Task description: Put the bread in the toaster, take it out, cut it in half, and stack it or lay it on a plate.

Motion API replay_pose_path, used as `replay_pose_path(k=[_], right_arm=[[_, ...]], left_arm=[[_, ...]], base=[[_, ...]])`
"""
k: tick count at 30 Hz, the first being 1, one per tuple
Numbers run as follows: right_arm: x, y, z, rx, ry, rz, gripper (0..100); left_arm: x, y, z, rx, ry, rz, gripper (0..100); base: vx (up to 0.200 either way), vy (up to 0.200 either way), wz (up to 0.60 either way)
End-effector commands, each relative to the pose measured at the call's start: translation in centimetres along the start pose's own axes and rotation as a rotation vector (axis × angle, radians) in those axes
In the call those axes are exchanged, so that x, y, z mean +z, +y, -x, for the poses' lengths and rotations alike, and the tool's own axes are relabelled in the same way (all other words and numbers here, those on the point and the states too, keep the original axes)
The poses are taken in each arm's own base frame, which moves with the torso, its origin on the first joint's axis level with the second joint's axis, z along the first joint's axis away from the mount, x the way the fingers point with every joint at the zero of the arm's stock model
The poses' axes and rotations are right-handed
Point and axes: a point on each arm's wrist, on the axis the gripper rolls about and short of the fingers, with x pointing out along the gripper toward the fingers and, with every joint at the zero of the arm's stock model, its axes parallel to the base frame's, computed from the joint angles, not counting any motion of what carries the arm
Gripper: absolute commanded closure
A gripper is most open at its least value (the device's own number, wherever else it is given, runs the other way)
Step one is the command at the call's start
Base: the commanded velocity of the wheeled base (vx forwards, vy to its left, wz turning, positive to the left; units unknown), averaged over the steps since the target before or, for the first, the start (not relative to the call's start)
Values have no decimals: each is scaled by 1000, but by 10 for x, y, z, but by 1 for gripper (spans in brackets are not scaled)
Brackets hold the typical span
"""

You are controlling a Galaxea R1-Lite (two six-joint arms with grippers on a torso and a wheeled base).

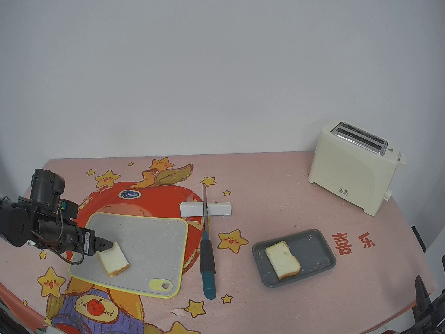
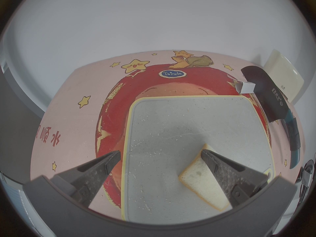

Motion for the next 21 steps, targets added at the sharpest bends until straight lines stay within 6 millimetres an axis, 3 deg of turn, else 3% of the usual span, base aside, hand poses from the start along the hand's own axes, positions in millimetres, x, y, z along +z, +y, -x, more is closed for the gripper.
replay_pose_path(k=[1, 9, 21], right_arm=[[-5, 0, -1, 1, 12, 0, 0], [-5, 0, -1, 1, 12, 0, 0], [-5, 0, -1, 1, 12, 0, 0]], left_arm=[[1, -1, 12, -7, -42, -4, 0], [-8, -3, 44, -15, -31, -16, 0], [-10, 0, 32, 34, 24, -2, 0]], base=[[0, 0, 0], [0, 0, 0], [0, 0, 0]])
